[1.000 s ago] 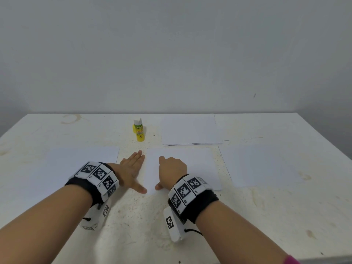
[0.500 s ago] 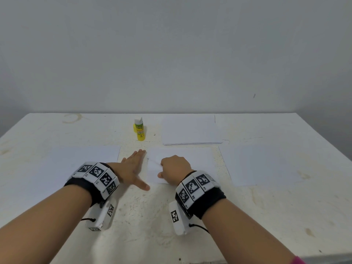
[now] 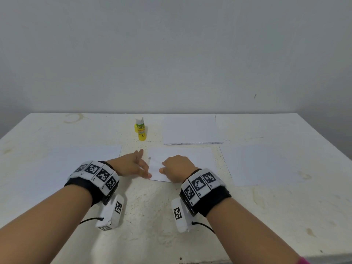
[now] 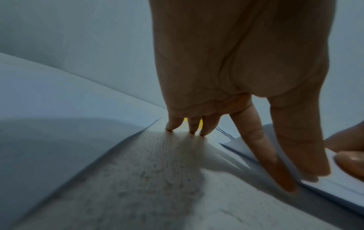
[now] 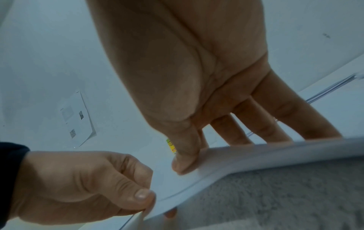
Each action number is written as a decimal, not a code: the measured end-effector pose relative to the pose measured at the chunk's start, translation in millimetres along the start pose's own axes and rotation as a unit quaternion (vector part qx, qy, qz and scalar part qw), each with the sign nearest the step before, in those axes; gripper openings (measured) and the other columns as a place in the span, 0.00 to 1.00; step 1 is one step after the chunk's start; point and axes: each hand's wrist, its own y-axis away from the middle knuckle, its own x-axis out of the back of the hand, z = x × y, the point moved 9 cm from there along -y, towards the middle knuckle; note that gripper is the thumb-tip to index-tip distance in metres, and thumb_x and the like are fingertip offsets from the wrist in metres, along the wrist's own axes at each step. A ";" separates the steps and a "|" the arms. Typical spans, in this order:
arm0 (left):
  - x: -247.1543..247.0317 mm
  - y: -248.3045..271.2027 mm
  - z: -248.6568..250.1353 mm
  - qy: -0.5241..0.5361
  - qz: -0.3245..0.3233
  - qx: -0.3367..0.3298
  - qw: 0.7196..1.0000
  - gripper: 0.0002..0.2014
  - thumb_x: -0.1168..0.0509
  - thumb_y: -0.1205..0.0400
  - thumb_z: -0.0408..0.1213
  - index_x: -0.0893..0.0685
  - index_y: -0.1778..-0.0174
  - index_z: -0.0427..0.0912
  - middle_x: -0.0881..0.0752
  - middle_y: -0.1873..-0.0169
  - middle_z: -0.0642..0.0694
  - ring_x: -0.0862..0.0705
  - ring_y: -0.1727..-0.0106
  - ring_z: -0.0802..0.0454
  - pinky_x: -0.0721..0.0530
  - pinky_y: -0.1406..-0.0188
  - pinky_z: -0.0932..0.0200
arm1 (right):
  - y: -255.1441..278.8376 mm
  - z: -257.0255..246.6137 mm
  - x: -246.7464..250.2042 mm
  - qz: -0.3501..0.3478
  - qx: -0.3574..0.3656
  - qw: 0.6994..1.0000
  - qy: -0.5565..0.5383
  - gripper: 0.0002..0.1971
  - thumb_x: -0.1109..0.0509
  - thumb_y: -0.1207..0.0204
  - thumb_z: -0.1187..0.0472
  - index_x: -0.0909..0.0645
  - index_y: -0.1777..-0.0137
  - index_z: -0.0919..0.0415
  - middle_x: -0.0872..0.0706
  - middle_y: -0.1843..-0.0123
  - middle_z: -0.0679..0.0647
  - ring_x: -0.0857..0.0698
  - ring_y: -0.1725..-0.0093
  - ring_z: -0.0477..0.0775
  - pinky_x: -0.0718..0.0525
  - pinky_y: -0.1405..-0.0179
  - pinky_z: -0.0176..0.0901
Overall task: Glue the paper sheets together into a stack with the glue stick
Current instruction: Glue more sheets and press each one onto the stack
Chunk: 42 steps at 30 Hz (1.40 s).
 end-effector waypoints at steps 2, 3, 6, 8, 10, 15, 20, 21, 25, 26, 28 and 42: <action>0.6 3.4 1.6 0.019 0.010 0.003 1.000 0.09 0.25 0.25 0.41 0.11 0.72 0.53 0.50 0.16 0.43 0.57 0.15 0.54 0.55 0.18 0.53 | -0.4 -0.4 -2.1 -0.010 -0.002 1.000 0.005 0.22 0.48 0.13 0.49 0.23 0.31 0.63 0.19 0.32 0.58 0.21 0.35 0.59 0.25 0.44 0.45; 1.7 4.2 1.5 0.024 0.015 0.007 1.000 0.06 0.25 0.25 0.40 0.10 0.68 0.47 0.48 0.16 0.43 0.57 0.16 0.55 0.54 0.18 0.55 | -0.2 -0.8 -2.2 -0.011 -0.002 1.000 0.008 0.22 0.48 0.13 0.49 0.23 0.33 0.64 0.19 0.33 0.58 0.20 0.36 0.59 0.25 0.46 0.45; 4.3 5.6 1.0 0.020 0.014 0.007 1.000 0.08 0.25 0.25 0.40 0.12 0.64 0.39 0.43 0.17 0.43 0.55 0.16 0.56 0.54 0.20 0.57 | 3.0 -1.5 -1.1 -0.010 -0.002 1.000 0.004 0.26 0.45 0.15 0.44 0.26 0.27 0.62 0.20 0.30 0.57 0.22 0.32 0.58 0.25 0.36 0.47; 5.6 5.9 -0.3 0.034 0.013 0.009 0.999 0.09 0.24 0.26 0.40 0.14 0.67 0.39 0.34 0.20 0.43 0.54 0.16 0.59 0.55 0.20 0.57 | 5.1 -3.2 -0.5 -0.010 0.003 1.000 0.012 0.28 0.44 0.16 0.41 0.28 0.25 0.61 0.22 0.28 0.56 0.23 0.29 0.57 0.27 0.33 0.47; 4.8 6.1 0.3 0.040 0.008 0.006 0.999 0.12 0.24 0.26 0.39 0.17 0.70 0.39 0.26 0.25 0.43 0.53 0.17 0.61 0.57 0.21 0.58 | 6.0 -4.2 0.3 -0.009 0.007 1.000 0.019 0.31 0.43 0.18 0.38 0.28 0.25 0.61 0.22 0.27 0.56 0.24 0.29 0.57 0.27 0.33 0.46; 6.2 6.9 2.5 0.032 0.019 -0.003 0.999 0.09 0.24 0.26 0.38 0.15 0.70 0.42 0.36 0.19 0.43 0.55 0.16 0.59 0.57 0.20 0.56 | 8.6 -7.4 -1.5 -0.008 0.017 0.999 0.039 0.36 0.26 0.30 0.37 0.24 0.30 0.61 0.17 0.35 0.54 0.19 0.36 0.56 0.21 0.39 0.45; 6.3 8.3 5.5 0.028 0.018 -0.011 0.999 0.11 0.24 0.26 0.37 0.14 0.73 0.52 0.44 0.17 0.43 0.56 0.15 0.55 0.56 0.18 0.53 | 10.1 -10.9 -3.3 -0.024 0.027 0.998 0.051 0.31 0.25 0.30 0.39 0.22 0.36 0.62 0.16 0.42 0.55 0.17 0.40 0.57 0.21 0.48 0.44; 6.6 8.7 5.3 0.017 0.019 -0.010 1.000 0.10 0.24 0.26 0.37 0.14 0.71 0.51 0.46 0.16 0.44 0.56 0.15 0.54 0.56 0.18 0.52 | 11.4 -10.8 -3.4 -0.033 0.032 0.998 0.054 0.32 0.27 0.29 0.38 0.23 0.33 0.62 0.16 0.39 0.56 0.18 0.38 0.57 0.21 0.45 0.44; 3.8 9.3 5.8 -0.018 0.004 -0.011 1.000 0.11 0.25 0.24 0.38 0.16 0.71 0.52 0.51 0.16 0.45 0.57 0.15 0.52 0.54 0.20 0.54 | 19.0 -9.1 3.4 -0.052 0.053 0.995 0.070 0.38 0.33 0.25 0.37 0.31 0.23 0.63 0.23 0.28 0.58 0.24 0.29 0.59 0.25 0.31 0.48; 3.9 9.7 5.8 -0.023 0.003 -0.010 1.000 0.11 0.25 0.25 0.38 0.16 0.71 0.52 0.51 0.16 0.45 0.58 0.15 0.52 0.54 0.20 0.54 | 20.4 -9.3 4.6 -0.055 0.059 0.994 0.075 0.38 0.34 0.24 0.37 0.31 0.22 0.62 0.24 0.27 0.58 0.25 0.29 0.59 0.26 0.31 0.48; 3.5 9.9 5.8 -0.028 0.001 -0.011 1.000 0.10 0.24 0.25 0.39 0.16 0.71 0.52 0.51 0.16 0.45 0.58 0.15 0.52 0.54 0.20 0.54 | 22.0 -10.0 5.4 -0.057 0.065 0.993 0.079 0.38 0.35 0.24 0.36 0.31 0.22 0.62 0.24 0.27 0.58 0.25 0.29 0.59 0.26 0.30 0.48; 3.8 -2.4 8.6 -0.122 0.077 -0.069 0.987 0.27 0.21 0.29 0.44 0.29 0.40 0.51 0.29 0.33 0.48 0.30 0.32 0.48 0.30 0.38 0.58 | 25.2 9.1 17.3 -0.017 -0.020 0.999 -0.048 0.14 0.48 0.18 0.68 0.35 0.67 0.58 0.29 0.64 0.54 0.27 0.64 0.54 0.34 0.71 0.38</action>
